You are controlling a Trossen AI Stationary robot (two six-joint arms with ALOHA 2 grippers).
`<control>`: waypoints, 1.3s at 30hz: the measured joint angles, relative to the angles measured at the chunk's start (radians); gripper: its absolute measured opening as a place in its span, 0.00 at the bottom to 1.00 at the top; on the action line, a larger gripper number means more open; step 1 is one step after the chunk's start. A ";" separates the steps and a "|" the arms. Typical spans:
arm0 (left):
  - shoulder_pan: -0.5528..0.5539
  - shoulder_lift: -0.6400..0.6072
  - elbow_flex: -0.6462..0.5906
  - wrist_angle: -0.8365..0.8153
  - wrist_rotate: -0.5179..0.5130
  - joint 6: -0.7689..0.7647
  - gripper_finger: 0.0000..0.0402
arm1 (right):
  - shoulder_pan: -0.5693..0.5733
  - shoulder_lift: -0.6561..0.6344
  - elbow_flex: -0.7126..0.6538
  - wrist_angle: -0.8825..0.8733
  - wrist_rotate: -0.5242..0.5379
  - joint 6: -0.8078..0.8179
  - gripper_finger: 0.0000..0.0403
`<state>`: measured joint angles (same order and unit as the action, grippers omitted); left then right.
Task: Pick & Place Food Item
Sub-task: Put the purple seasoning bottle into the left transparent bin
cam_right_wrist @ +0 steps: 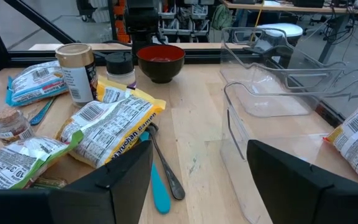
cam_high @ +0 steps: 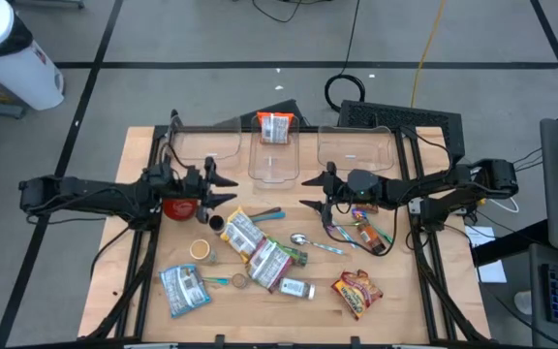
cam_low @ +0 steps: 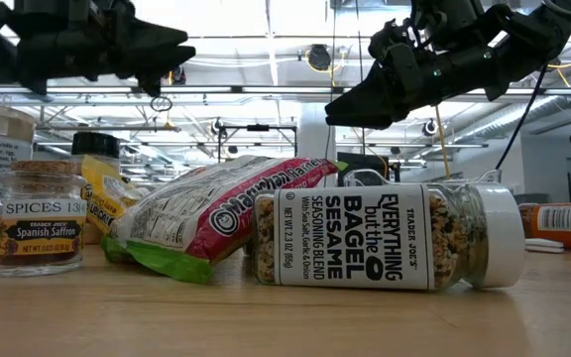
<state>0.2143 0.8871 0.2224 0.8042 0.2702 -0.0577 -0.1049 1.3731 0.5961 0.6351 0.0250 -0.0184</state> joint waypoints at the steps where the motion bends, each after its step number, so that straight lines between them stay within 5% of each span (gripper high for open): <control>1: 0.000 0.000 -0.008 0.011 -0.015 -0.001 0.40 | 0.000 0.000 0.000 0.001 0.000 0.006 0.63; 26: 0.000 0.001 -0.015 -0.044 -0.044 0.171 0.40 | 0.002 0.000 0.000 0.043 0.000 0.007 0.63; 32: 0.000 -0.004 0.001 -0.226 -0.098 0.203 0.40 | 0.002 0.000 0.000 0.036 0.000 0.010 0.63; 39: 0.000 -0.048 0.161 -0.666 -0.194 0.217 0.40 | 0.002 0.000 0.000 0.044 0.000 0.011 0.63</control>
<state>0.2142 0.8395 0.3832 0.1382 0.0759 0.1592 -0.1032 1.3727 0.5961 0.6788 0.0250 -0.0073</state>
